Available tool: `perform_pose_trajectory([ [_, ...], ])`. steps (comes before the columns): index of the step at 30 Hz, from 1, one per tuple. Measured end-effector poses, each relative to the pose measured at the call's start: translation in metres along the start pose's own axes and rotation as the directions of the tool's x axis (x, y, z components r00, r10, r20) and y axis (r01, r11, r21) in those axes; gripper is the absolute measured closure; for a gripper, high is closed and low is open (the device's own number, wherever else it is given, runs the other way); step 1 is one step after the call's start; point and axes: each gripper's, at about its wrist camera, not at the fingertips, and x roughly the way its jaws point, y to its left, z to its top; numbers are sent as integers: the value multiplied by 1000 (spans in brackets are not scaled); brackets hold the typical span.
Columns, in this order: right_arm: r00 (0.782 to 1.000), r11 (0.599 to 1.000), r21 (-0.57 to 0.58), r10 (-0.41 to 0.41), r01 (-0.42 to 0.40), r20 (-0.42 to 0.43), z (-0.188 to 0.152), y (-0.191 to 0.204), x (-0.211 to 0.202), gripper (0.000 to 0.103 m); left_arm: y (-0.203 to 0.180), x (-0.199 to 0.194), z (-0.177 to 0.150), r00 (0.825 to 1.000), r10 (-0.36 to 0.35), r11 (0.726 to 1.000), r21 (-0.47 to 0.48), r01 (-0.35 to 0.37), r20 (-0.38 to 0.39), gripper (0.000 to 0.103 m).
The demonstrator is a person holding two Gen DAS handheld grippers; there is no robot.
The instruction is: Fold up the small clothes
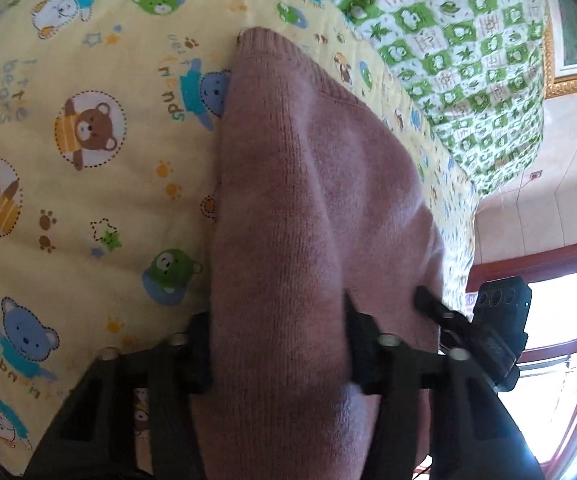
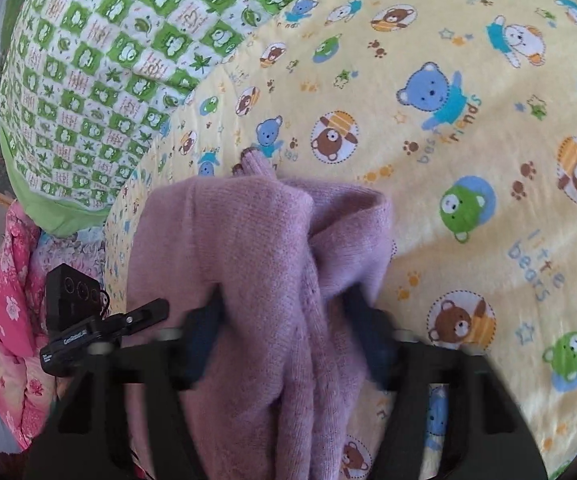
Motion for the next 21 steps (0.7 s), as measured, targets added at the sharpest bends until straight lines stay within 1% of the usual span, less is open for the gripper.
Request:
perform_pose_trajectory([
  [1, 1000, 1000, -7, 0, 0, -14, -1, 2, 2, 73, -2, -3, -2, 1000, -2, 1000, 11, 2, 16, 65],
  [2, 1000, 1000, -17, 9, -9, -6, -1, 4, -1, 76, -8, -10, -5, 999, -8, 999, 34, 7, 41, 68],
  [4, 998, 997, -65, 50, -48, 24, -2, 18, -9, 77, -22, -26, -12, 996, -20, 996, 88, 13, 81, 70],
  [6, 991, 984, -144, 112, -102, 66, -3, 37, -21, 78, -38, -48, -21, 990, -46, 988, 155, 24, 137, 70],
  [7, 985, 975, -185, 144, -125, 91, -4, 47, -27, 78, -45, -60, -26, 983, -49, 981, 195, 14, 175, 70],
  [9, 982, 970, -208, 153, -128, 114, -3, 51, -28, 78, -47, -68, -30, 979, -38, 974, 226, -8, 201, 70],
  [12, 991, 980, -182, 99, -82, 86, 5, 41, -10, 78, -32, -54, -23, 984, 20, 974, 217, -59, 176, 70],
  [14, 997, 980, -197, 42, -30, 58, 7, 38, 7, 78, -20, -36, -16, 985, 82, 970, 214, -114, 153, 67],
  [16, 999, 977, -211, -10, 19, 42, 9, 36, 17, 76, -13, -25, -10, 984, 116, 968, 209, -142, 133, 64],
  [17, 999, 977, -212, -20, 27, 37, 10, 35, 19, 73, -12, -23, -9, 984, 120, 967, 209, -146, 131, 61],
  [18, 999, 978, -208, -26, 32, 33, 10, 33, 19, 66, -12, -24, -8, 984, 128, 966, 210, -153, 128, 60],
  [20, 998, 980, -191, -51, 56, 35, 11, 32, 11, 60, -15, -31, -11, 981, 140, 963, 214, -166, 131, 55],
  [21, 998, 981, -185, -55, 61, 42, 10, 32, 5, 60, -16, -36, -13, 979, 149, 961, 214, -176, 137, 54],
])
